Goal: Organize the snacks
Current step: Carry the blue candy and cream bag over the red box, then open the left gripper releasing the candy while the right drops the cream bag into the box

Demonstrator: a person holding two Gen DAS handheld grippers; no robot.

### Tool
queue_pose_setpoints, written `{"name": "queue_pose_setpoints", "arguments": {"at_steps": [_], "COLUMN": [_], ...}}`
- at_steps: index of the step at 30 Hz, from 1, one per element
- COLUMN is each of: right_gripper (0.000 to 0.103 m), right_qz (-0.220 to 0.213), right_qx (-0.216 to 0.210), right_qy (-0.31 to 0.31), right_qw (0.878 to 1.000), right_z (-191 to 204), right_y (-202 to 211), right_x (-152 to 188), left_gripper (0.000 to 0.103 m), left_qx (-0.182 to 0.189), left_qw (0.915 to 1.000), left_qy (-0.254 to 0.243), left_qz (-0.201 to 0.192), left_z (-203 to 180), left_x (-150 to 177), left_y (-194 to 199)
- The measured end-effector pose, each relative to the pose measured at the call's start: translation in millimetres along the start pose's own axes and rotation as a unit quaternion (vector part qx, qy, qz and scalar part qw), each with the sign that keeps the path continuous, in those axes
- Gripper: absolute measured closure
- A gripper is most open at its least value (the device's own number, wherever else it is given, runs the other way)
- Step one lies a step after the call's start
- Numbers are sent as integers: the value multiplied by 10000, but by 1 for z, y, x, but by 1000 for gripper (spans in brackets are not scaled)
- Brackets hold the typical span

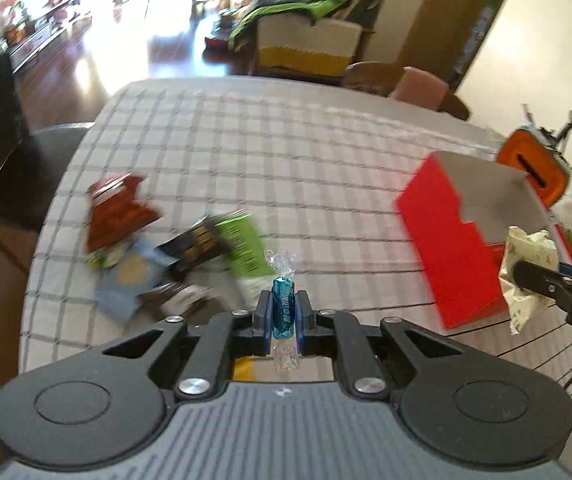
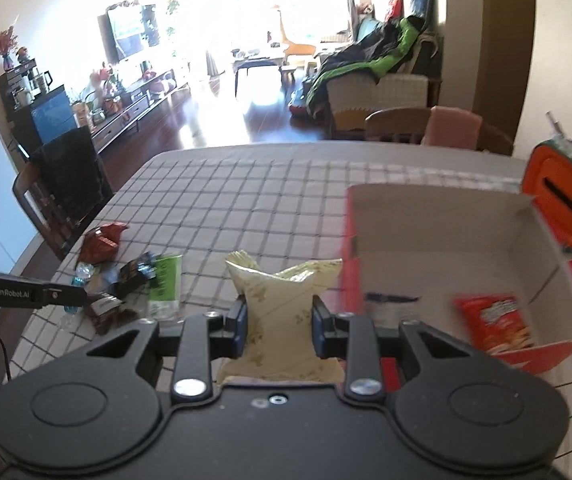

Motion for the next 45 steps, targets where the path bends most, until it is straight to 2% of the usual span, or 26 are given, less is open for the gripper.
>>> {"name": "queue_pose_setpoints", "arguments": {"at_steps": [12,24,34,45], "right_gripper": [73,73,73,73], "right_qz": [-246,-90,424,1186], "right_qx": [421,497,302,-19], "right_qy": [-186,-240,-223,158], "right_qw": [9986,9984,9984,9928], "right_z": [-103,-188,-223,-214], "right_y": [12,-3,-46,-95], "right_x": [-10,-12,-18,-26], "left_gripper": [92,92,92,92], "left_qx": [165,115,-75,-309], "left_qw": [9972,9928,9871,9794], "left_qy": [-695,-1191,-1443,-1096], "left_qz": [-235,44,684,1666], "left_z": [-128,-227,-272,-274], "left_x": [-37,-64,-85,-100], "left_y": [-12,-59,-118,-169]}}
Point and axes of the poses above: each gripper's, at about its wrist camera, not at the fingertips, and y roughly against the way its jaws point, z to its left, x to its underside, the point moved 7 cm from there along -y, roughly the way its jaws point, and after that the axes turned 13 degrees about z, right-handed, at the moved point
